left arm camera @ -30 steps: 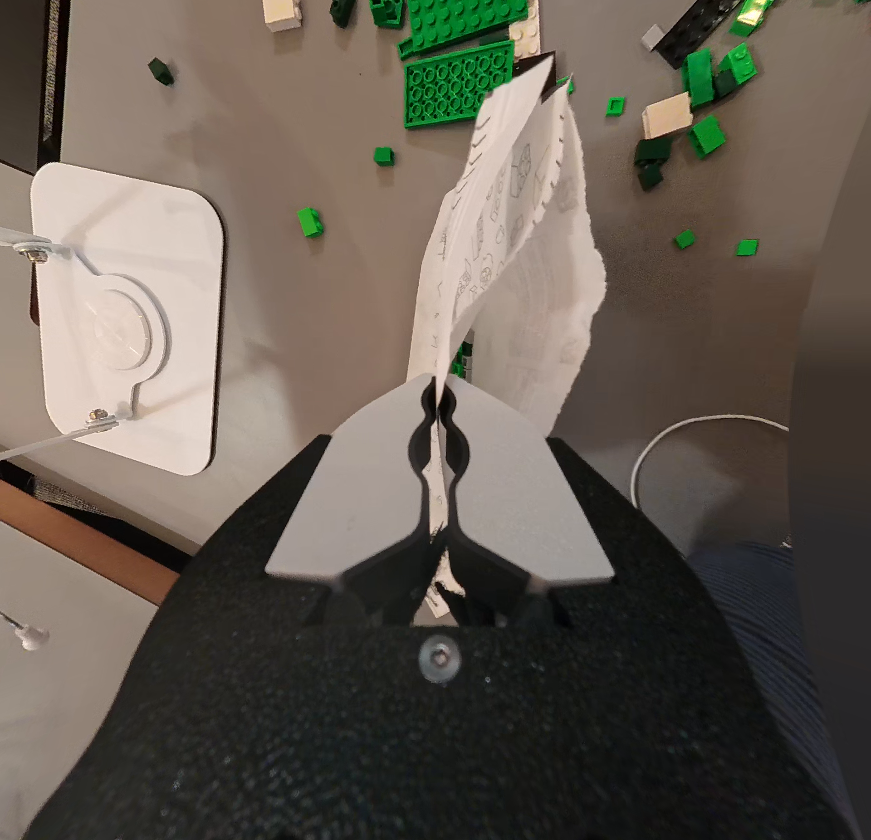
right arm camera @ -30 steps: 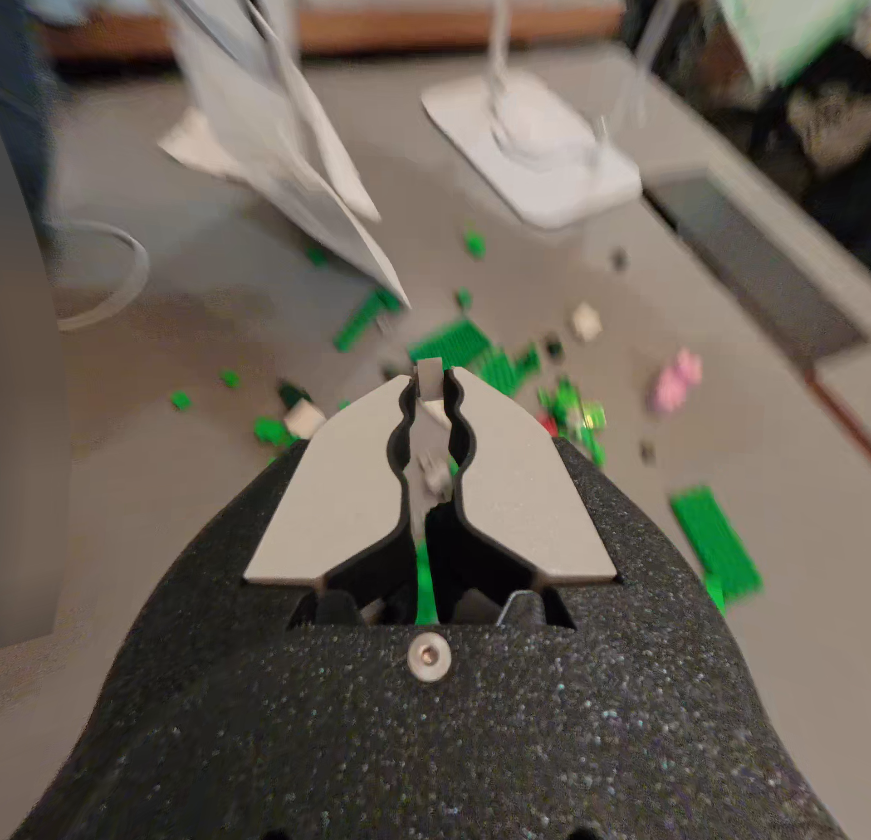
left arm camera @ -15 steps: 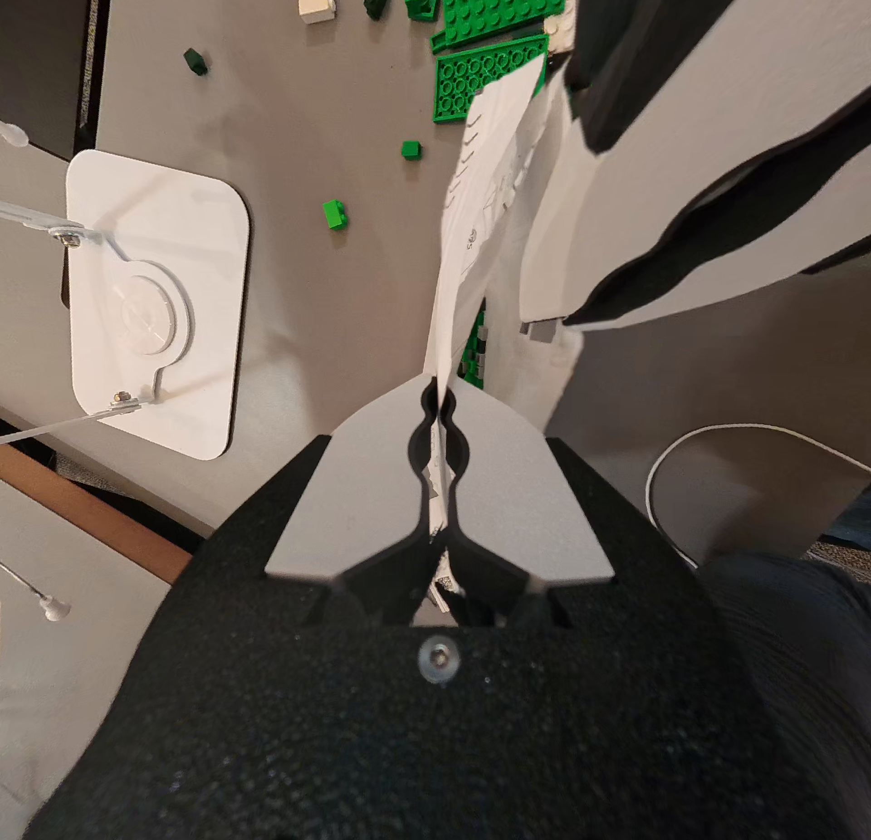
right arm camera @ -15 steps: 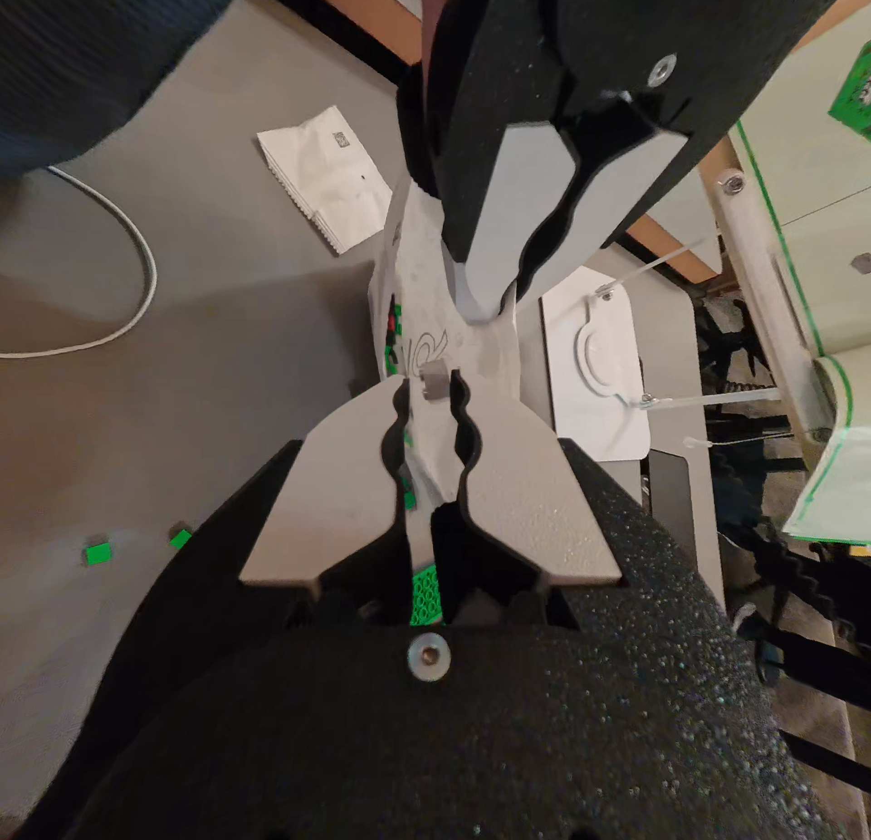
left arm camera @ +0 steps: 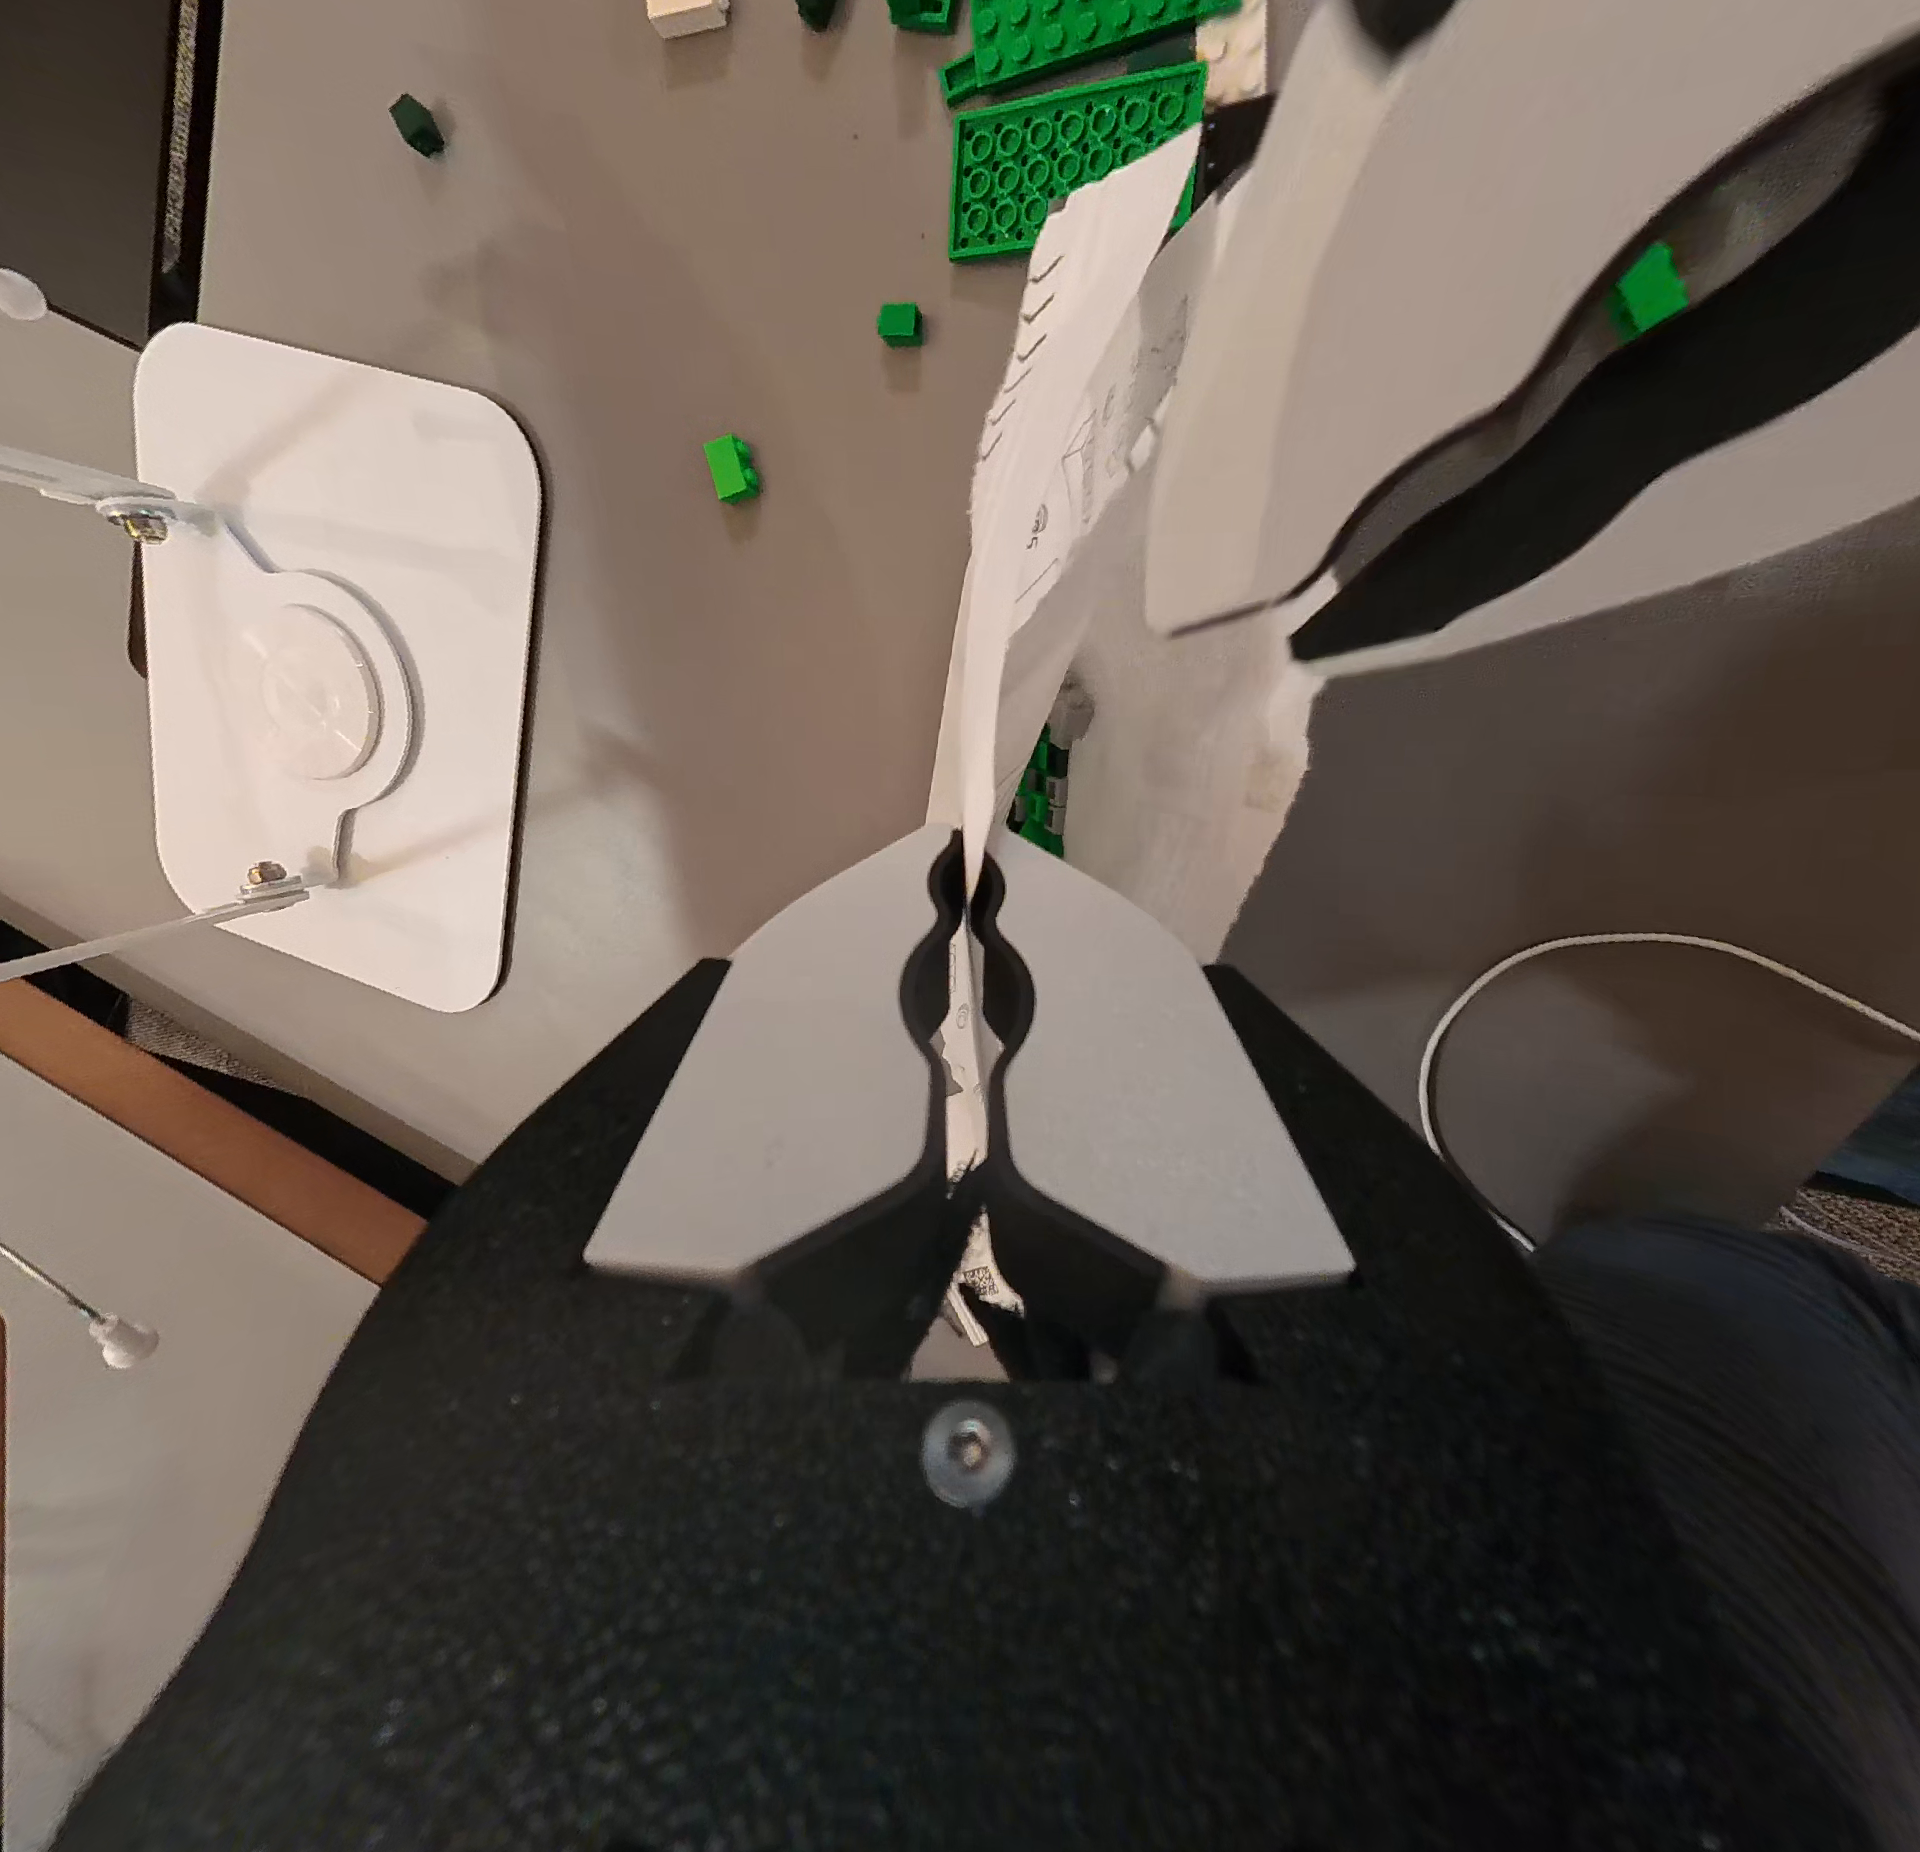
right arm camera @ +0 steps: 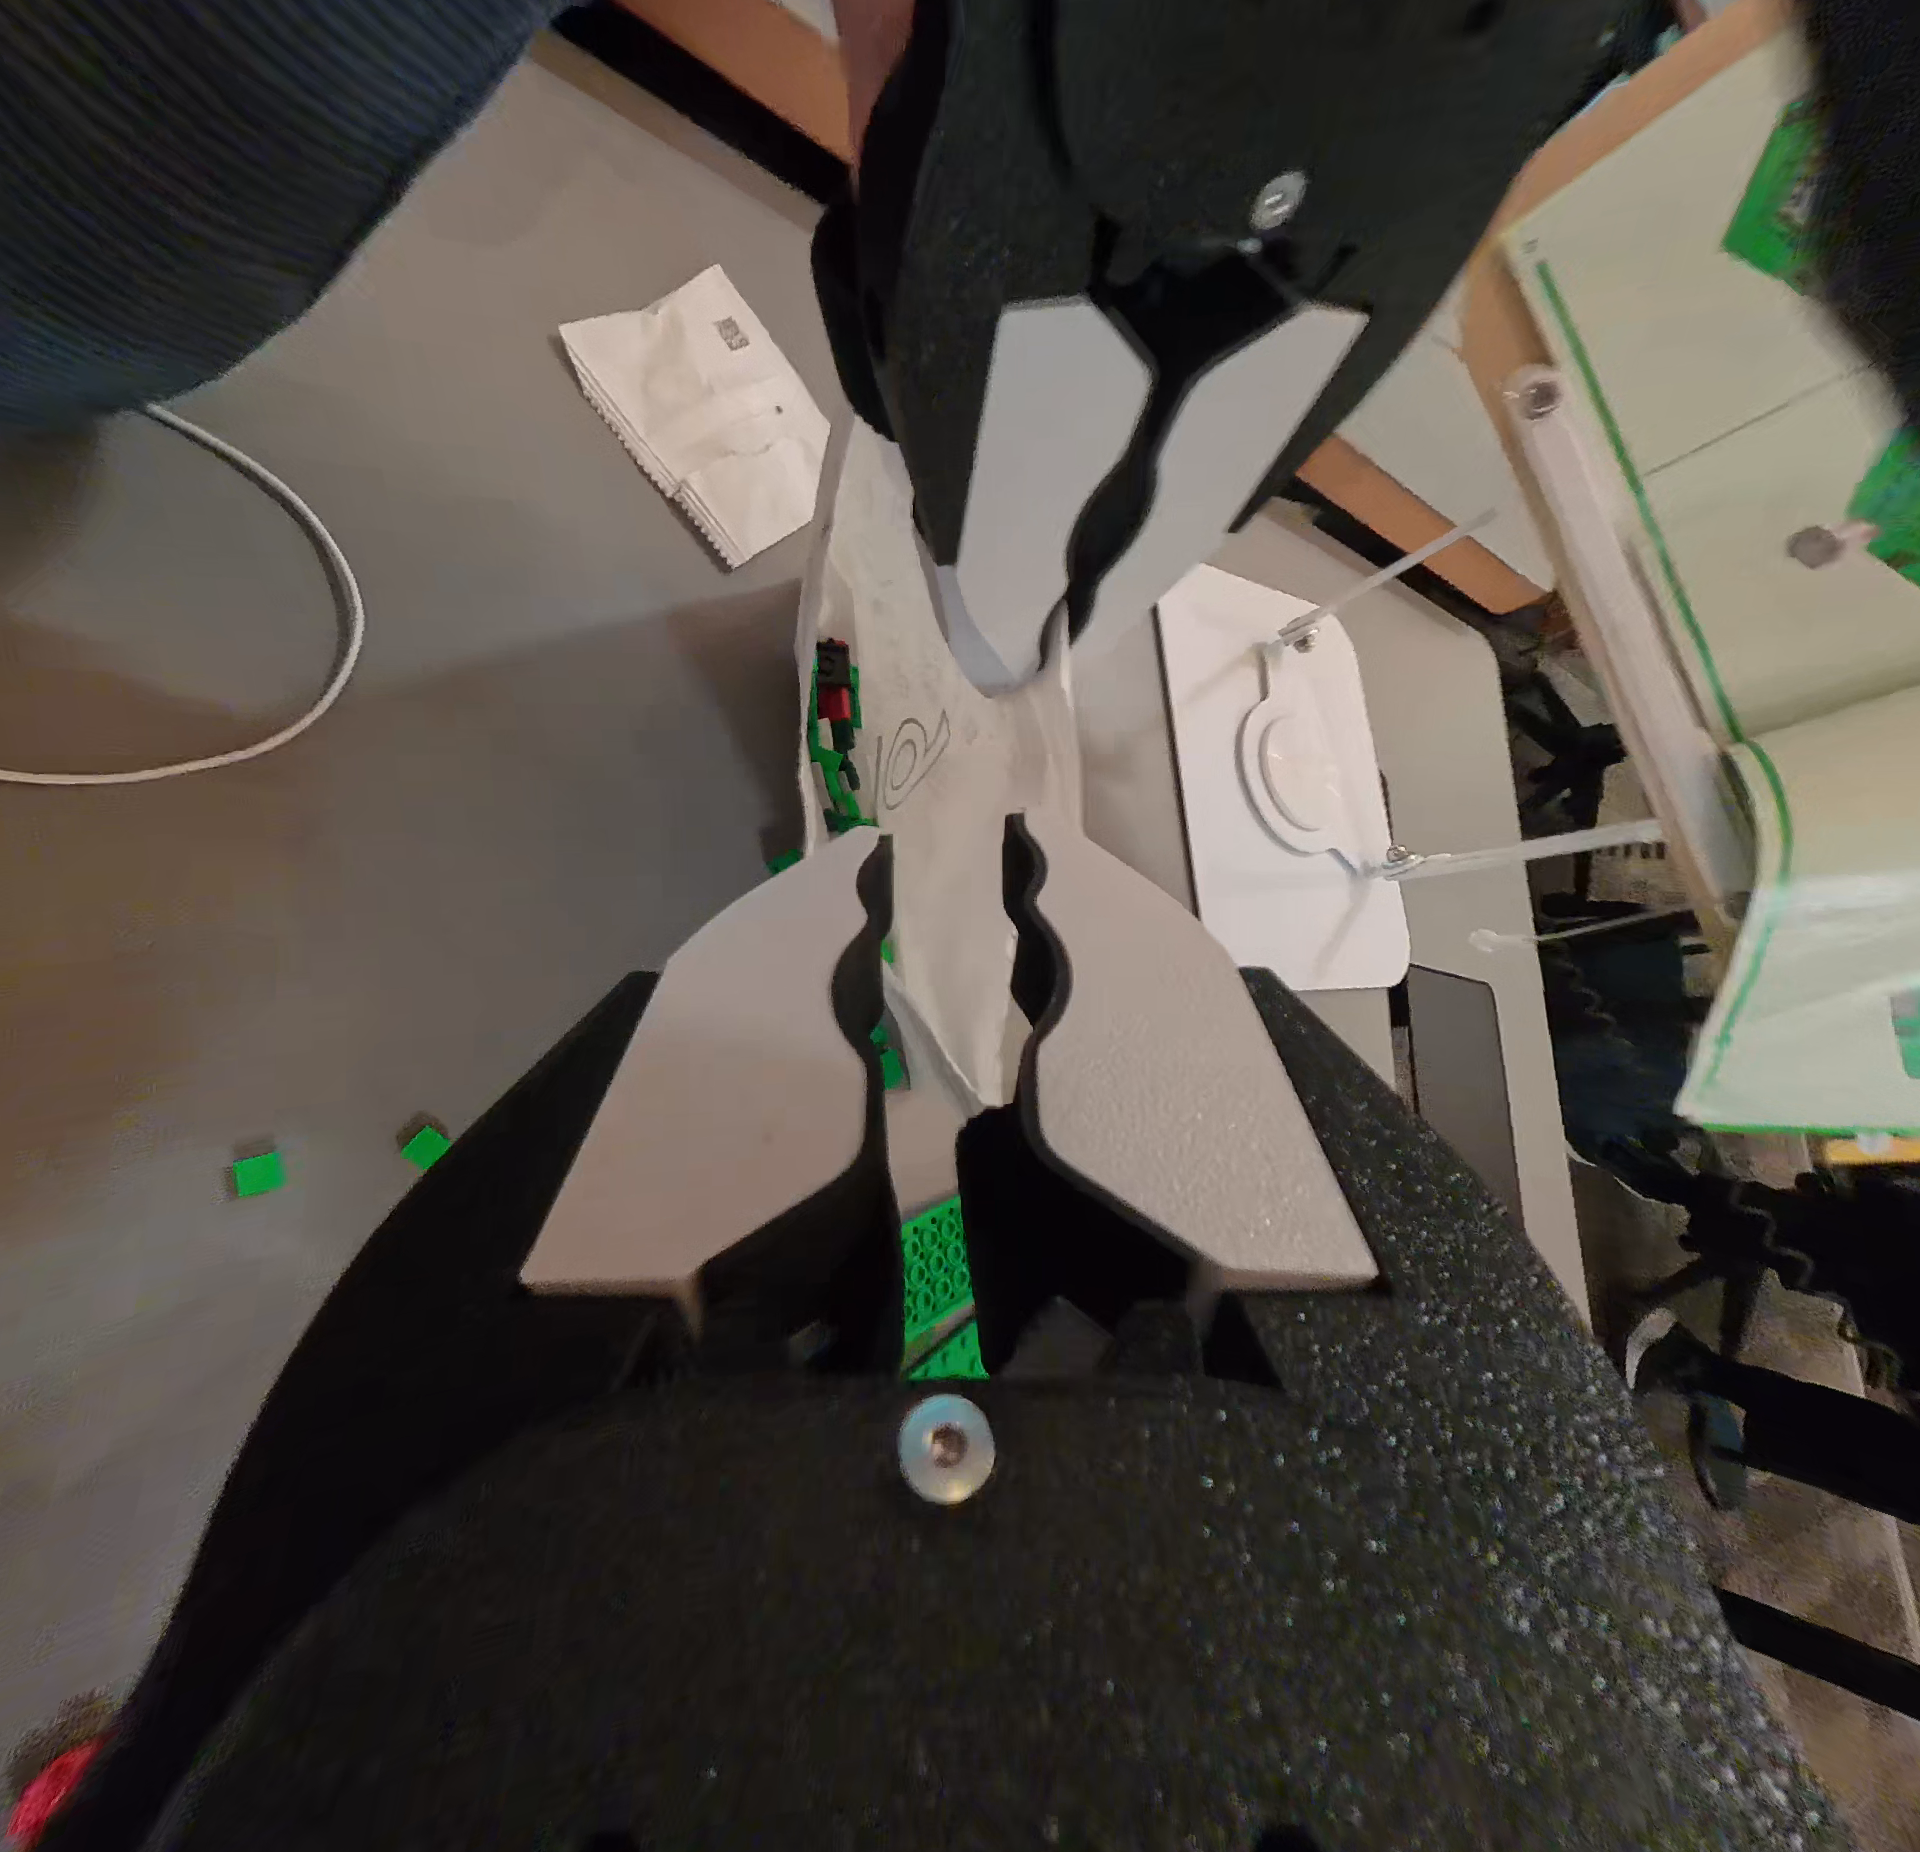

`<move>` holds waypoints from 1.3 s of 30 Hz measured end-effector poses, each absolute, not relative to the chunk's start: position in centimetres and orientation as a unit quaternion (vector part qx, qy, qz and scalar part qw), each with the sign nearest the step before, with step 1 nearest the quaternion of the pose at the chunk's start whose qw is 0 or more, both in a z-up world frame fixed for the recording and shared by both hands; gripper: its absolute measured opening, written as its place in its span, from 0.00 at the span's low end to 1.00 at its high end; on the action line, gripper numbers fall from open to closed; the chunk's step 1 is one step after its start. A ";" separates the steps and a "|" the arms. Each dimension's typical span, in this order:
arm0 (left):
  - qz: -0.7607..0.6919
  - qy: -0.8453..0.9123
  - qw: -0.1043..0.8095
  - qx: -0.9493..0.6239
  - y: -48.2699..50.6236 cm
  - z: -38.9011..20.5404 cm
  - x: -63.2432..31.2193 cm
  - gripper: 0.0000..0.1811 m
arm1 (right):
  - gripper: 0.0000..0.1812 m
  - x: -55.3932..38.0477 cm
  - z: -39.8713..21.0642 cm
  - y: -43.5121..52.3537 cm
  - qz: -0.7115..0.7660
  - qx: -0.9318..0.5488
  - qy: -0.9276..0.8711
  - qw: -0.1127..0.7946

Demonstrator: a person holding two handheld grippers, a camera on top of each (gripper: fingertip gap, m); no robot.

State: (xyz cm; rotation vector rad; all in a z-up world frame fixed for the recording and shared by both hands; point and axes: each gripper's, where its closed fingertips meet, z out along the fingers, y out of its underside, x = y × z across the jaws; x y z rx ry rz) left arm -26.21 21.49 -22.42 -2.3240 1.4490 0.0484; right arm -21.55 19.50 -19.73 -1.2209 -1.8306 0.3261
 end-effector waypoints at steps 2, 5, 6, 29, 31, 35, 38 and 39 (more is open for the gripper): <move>0.016 0.519 0.200 -0.831 21.5 -22.4 -26.2 0.00 | 0.11 -20.4 -18.3 19.5 0.141 -0.496 -0.723 0.460; 0.012 0.521 0.198 -0.830 21.4 -22.5 -26.1 0.00 | 0.11 -17.8 -16.8 19.9 0.151 -0.517 -0.691 0.481; 0.011 0.522 0.198 -0.830 21.4 -22.5 -26.1 0.00 | 0.11 -16.6 -16.9 20.4 0.146 -0.530 -0.680 0.484; 0.004 0.522 0.200 -0.829 21.3 -22.5 -26.1 0.00 | 0.11 -2.1 -31.4 24.4 0.141 -0.736 -0.575 0.327; 0.003 0.521 0.201 -0.830 21.3 -22.4 -26.1 0.00 | 0.11 -2.3 -32.0 24.6 0.148 -0.733 -0.589 0.306; 0.003 0.521 0.201 -0.830 21.2 -22.4 -26.2 0.00 | 0.12 -2.7 -33.0 24.8 0.141 -0.714 -0.626 0.282; 0.002 0.521 0.201 -0.830 21.2 -22.4 -26.1 0.00 | 0.12 -3.1 -33.0 25.2 0.147 -0.714 -0.627 0.276; 0.002 0.521 0.201 -0.830 21.1 -22.4 -26.1 0.00 | 0.11 -3.2 -33.0 25.3 0.151 -0.715 -0.626 0.272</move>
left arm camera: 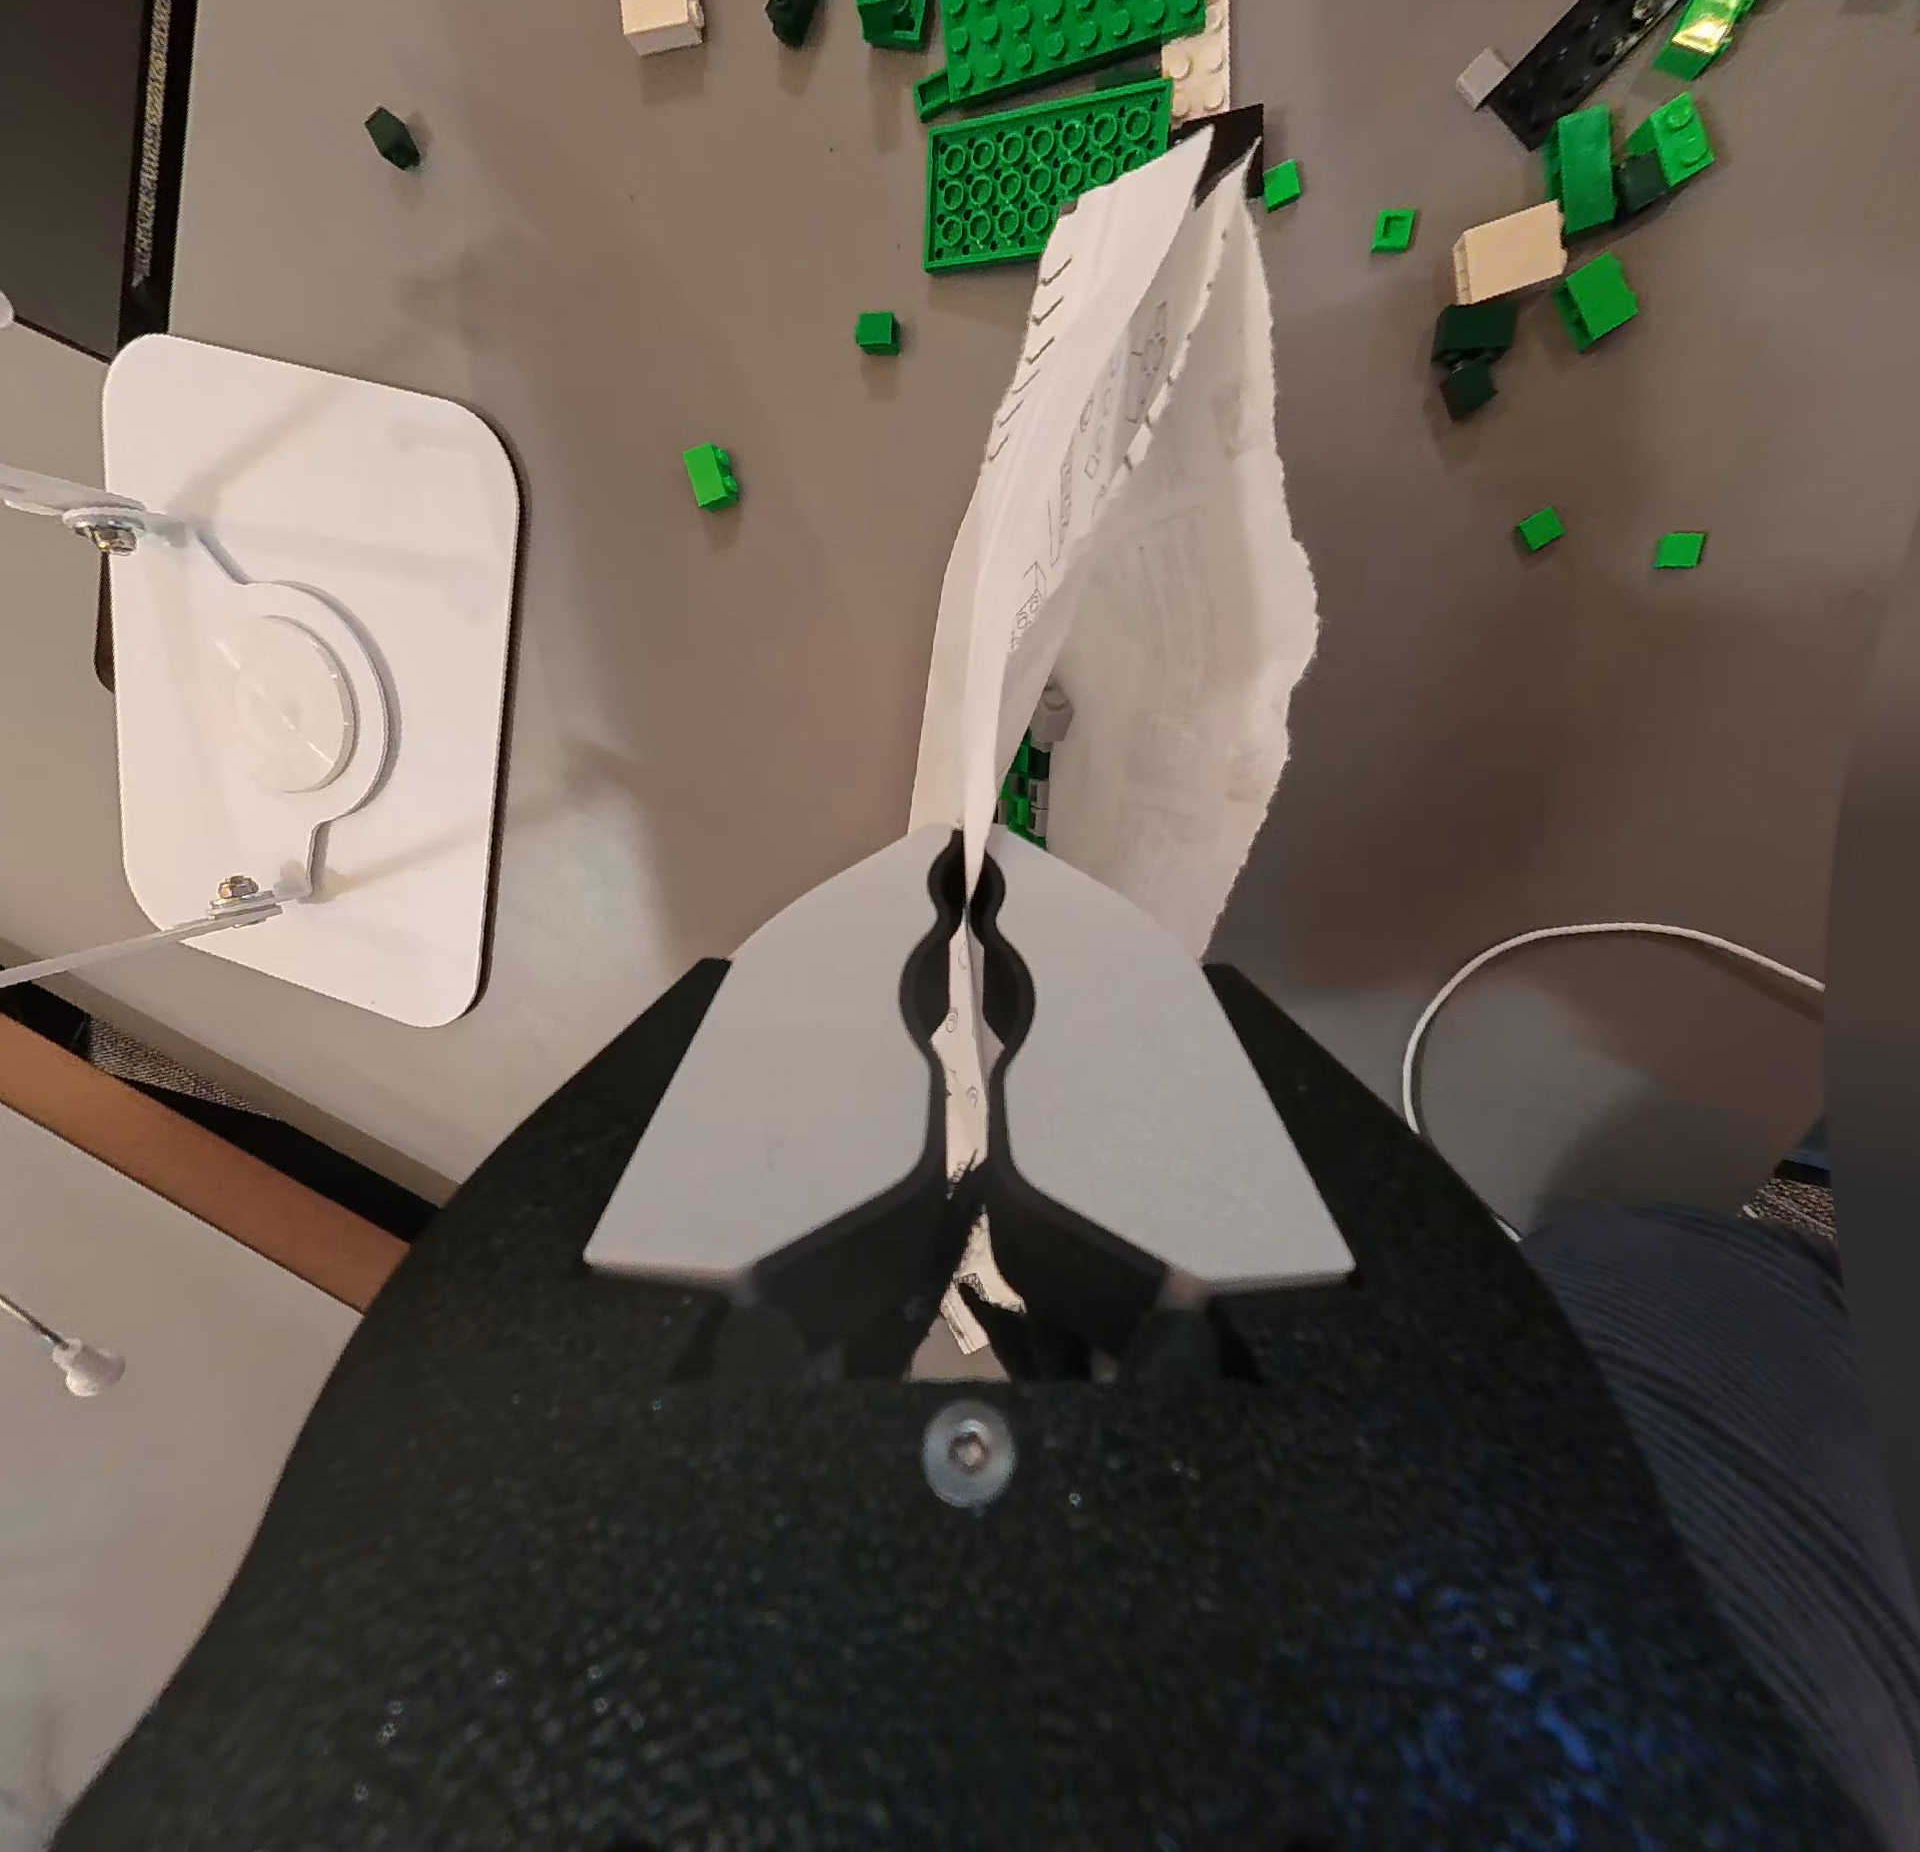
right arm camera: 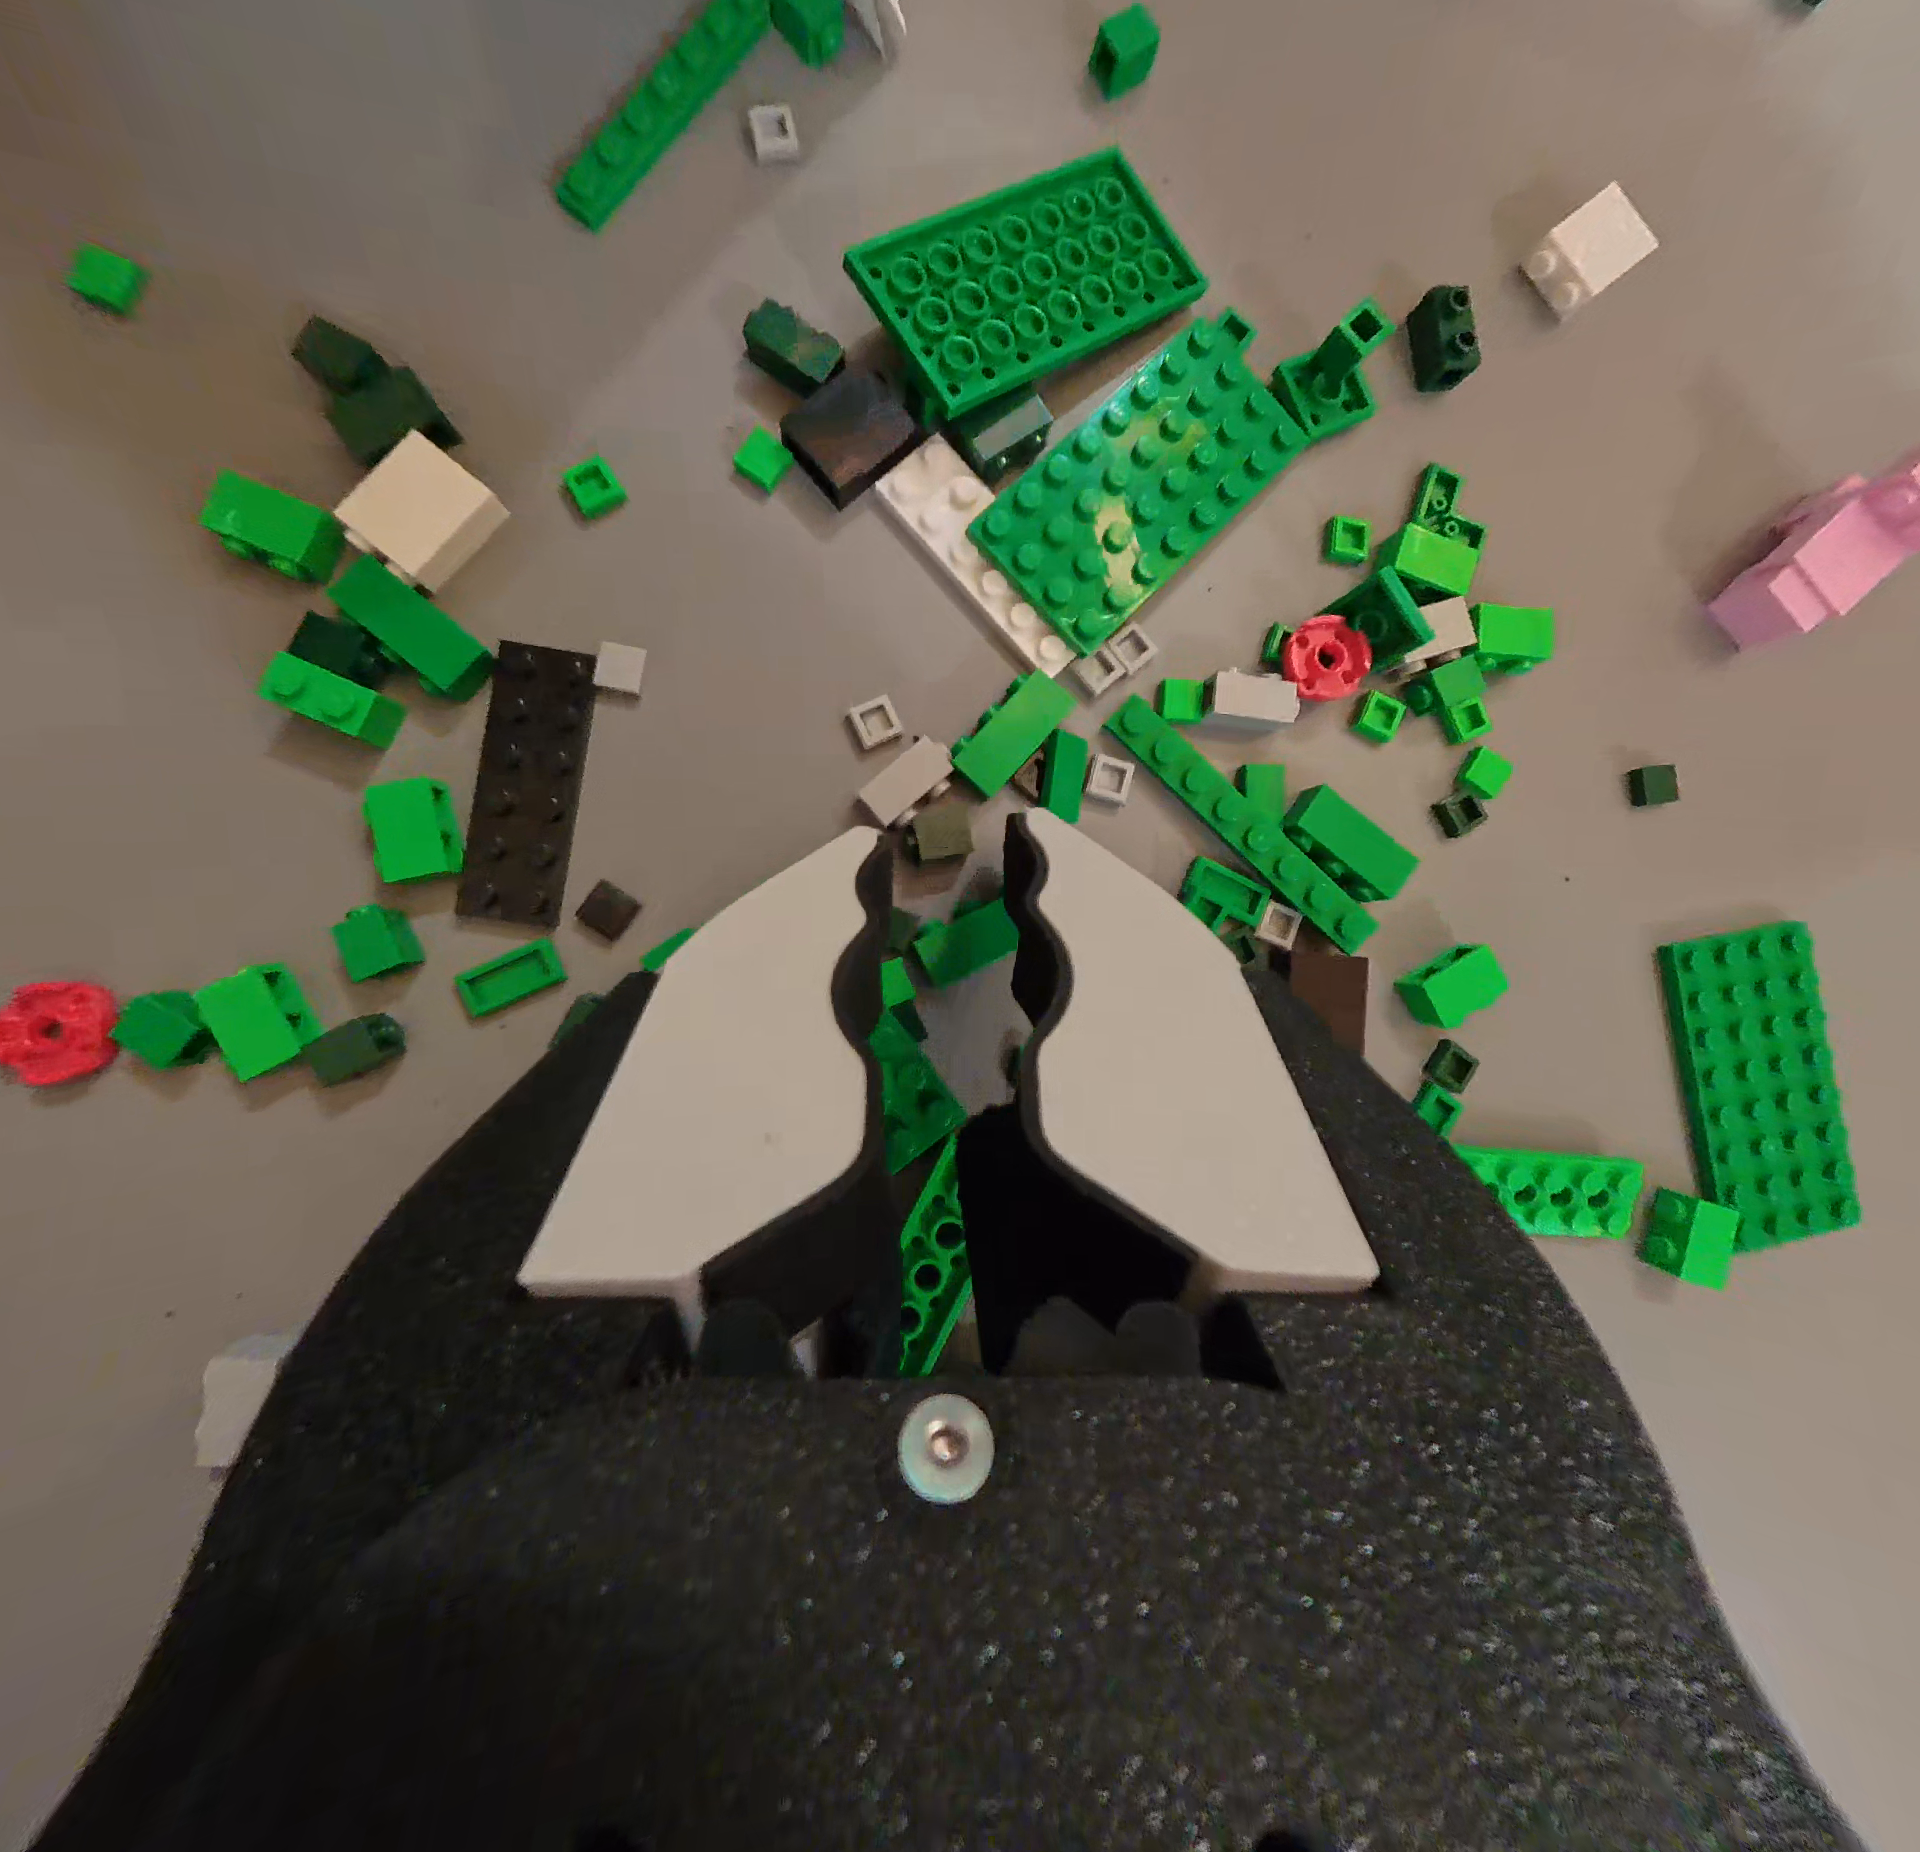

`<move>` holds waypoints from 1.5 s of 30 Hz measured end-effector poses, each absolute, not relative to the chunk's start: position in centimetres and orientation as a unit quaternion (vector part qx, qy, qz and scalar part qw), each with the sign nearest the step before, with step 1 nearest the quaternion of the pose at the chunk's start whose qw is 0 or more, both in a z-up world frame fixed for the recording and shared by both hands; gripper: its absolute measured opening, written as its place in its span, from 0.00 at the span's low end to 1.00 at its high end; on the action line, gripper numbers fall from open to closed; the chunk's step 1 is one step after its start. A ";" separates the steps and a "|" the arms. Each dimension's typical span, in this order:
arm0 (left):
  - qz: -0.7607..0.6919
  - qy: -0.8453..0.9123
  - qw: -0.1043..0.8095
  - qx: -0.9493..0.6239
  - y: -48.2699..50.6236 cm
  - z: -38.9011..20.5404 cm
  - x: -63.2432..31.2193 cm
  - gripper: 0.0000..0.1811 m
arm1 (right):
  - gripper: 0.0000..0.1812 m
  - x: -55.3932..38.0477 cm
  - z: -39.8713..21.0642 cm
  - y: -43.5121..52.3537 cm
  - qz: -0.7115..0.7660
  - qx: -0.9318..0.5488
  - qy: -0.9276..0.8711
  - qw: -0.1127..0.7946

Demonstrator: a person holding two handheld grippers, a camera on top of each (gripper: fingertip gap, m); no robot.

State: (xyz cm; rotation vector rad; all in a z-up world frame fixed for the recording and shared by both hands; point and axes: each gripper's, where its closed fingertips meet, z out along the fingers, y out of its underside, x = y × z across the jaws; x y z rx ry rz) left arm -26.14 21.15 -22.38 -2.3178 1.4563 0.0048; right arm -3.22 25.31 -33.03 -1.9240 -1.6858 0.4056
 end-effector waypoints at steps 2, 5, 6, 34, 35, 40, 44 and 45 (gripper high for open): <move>0.001 0.521 0.201 -0.830 21.1 -22.4 -26.1 0.00 | 0.10 -3.3 -33.3 25.2 0.154 -0.715 -0.632 0.257; 0.000 0.521 0.201 -0.830 21.1 -22.4 -26.1 0.00 | 0.07 -3.2 -33.4 25.1 0.152 -0.713 -0.641 0.241; 0.000 0.521 0.200 -0.830 21.1 -22.4 -26.1 0.00 | 0.07 -3.1 -33.2 25.1 0.145 -0.712 -0.644 0.238; -0.001 0.522 0.200 -0.829 21.3 -22.5 -26.1 0.00 | 0.14 -23.1 -21.7 19.3 0.116 -0.465 -0.757 0.445; 0.000 0.523 0.200 -0.828 21.3 -22.5 -26.1 0.00 | 0.14 -23.0 -21.8 19.4 0.115 -0.467 -0.756 0.445; 0.002 0.520 0.203 -0.830 21.3 -22.4 -26.2 0.00 | 0.15 -20.5 -20.2 19.7 0.128 -0.492 -0.725 0.465; -0.001 0.516 0.209 -0.831 21.4 -22.2 -26.5 0.00 | 0.11 -15.7 -19.3 21.3 0.121 -0.539 -0.675 0.490; -0.001 0.515 0.208 -0.832 21.4 -22.2 -26.5 0.00 | 0.11 -14.2 -19.6 21.9 0.111 -0.552 -0.664 0.491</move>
